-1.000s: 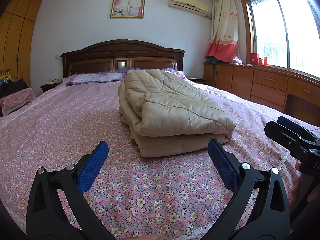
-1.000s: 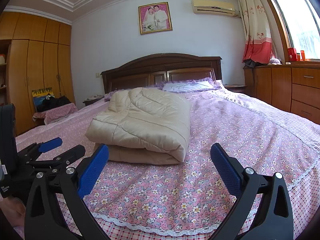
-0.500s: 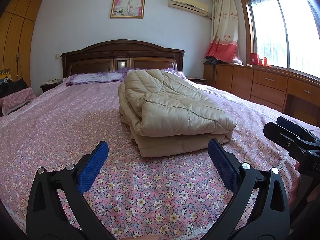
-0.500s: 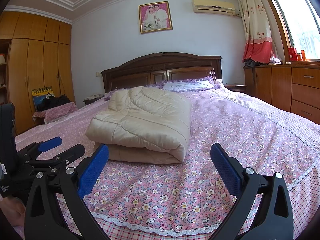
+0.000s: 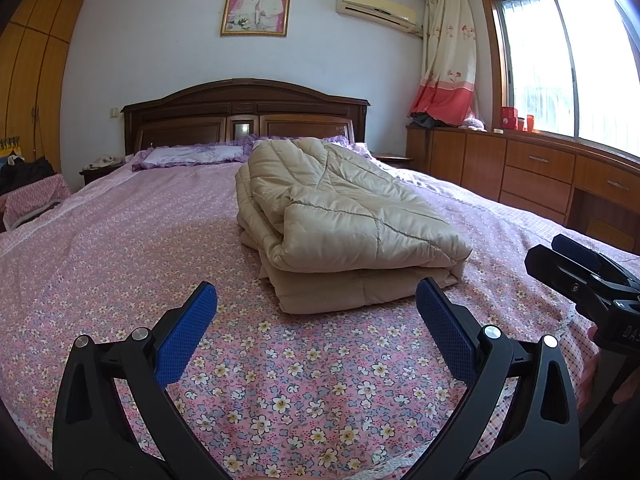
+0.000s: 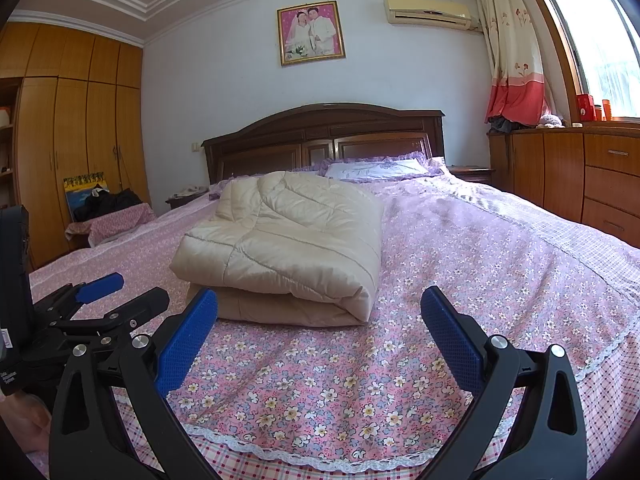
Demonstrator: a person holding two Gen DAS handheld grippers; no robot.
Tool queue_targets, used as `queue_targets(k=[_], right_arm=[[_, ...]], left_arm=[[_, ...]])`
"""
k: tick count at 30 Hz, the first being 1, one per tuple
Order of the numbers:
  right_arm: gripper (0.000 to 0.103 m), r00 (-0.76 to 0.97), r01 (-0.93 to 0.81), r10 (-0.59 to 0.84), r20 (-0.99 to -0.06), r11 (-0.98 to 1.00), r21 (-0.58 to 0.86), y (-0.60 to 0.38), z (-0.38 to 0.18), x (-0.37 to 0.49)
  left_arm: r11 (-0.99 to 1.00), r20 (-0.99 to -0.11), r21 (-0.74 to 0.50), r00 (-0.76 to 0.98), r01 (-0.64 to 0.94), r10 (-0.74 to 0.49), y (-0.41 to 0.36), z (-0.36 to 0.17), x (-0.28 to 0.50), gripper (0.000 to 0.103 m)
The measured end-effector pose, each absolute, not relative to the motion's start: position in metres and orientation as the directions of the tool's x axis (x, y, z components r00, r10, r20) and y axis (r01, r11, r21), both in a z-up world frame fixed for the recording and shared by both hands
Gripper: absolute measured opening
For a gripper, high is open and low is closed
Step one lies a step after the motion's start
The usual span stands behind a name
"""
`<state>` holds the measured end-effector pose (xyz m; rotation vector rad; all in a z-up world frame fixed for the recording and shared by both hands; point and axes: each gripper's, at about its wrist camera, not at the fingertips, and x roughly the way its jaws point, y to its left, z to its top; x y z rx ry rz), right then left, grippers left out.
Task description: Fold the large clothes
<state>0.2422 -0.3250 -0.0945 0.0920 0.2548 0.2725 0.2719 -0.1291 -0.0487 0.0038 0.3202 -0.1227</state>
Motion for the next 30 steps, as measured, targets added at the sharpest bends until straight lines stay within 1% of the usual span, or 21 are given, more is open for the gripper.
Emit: queue_targets(k=[30], right_arm=[[0.098,0.929,-0.255,0.279,-0.242,0.959,0.125,-0.3258,-0.0965,0.2440]], left_arm=[[0.993,-0.316,-0.023,0.942,0.115,-0.116,-0.1303,-0.0491,0.2713,0.098]])
